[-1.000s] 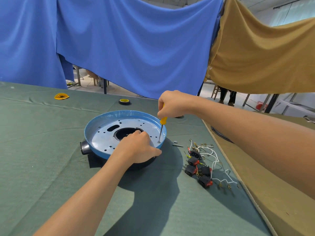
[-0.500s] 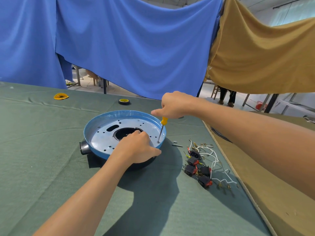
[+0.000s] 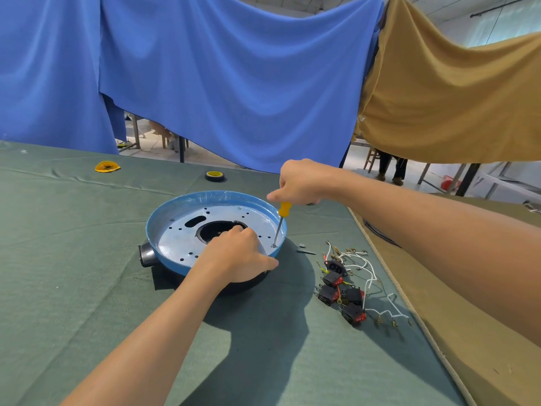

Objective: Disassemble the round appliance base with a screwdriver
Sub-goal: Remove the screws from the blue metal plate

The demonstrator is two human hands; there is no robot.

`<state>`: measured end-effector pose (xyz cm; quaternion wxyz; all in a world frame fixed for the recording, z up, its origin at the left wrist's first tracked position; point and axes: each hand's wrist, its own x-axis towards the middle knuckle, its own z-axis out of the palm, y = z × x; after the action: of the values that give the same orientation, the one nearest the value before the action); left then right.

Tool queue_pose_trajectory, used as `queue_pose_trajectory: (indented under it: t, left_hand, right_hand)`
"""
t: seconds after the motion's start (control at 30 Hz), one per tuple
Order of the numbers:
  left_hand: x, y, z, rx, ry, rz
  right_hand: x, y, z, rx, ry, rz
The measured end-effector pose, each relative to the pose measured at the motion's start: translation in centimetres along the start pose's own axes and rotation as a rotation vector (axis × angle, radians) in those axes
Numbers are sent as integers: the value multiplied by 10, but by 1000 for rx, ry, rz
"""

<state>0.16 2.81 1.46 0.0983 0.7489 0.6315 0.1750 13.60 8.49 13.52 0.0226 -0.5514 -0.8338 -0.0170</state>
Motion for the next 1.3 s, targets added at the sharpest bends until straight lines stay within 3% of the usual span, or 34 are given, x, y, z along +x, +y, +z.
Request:
queue_pose_trajectory:
  t: [0.2, 0.4, 0.67, 0.87, 0.97, 1.17, 1.3]
  left_hand:
    - [1, 0, 1, -6, -9, -1]
    - [1, -1, 1, -7, 2, 3]
    - [1, -1, 1, -8, -5, 1]
    - [0, 0, 0, -5, -10, -6]
    - [0, 0, 0, -14, -15, -10]
    - [-1, 0, -1, -22, -5, -3]
    - [-1, 1, -1, -24, -14, 3]
  right_hand:
    - [-1, 0, -5, 25, -74, -15]
    - [-1, 0, -3, -54, -30, -18]
    - [-3, 2, -14, -16, -193, -128]
    - [0, 0, -7, -106, -132, -7]
    - [0, -1, -9, -133, -126, -35]
    - [1, -1, -16, -17, -229, -125]
    - [4, 0, -12, 26, -199, -65]
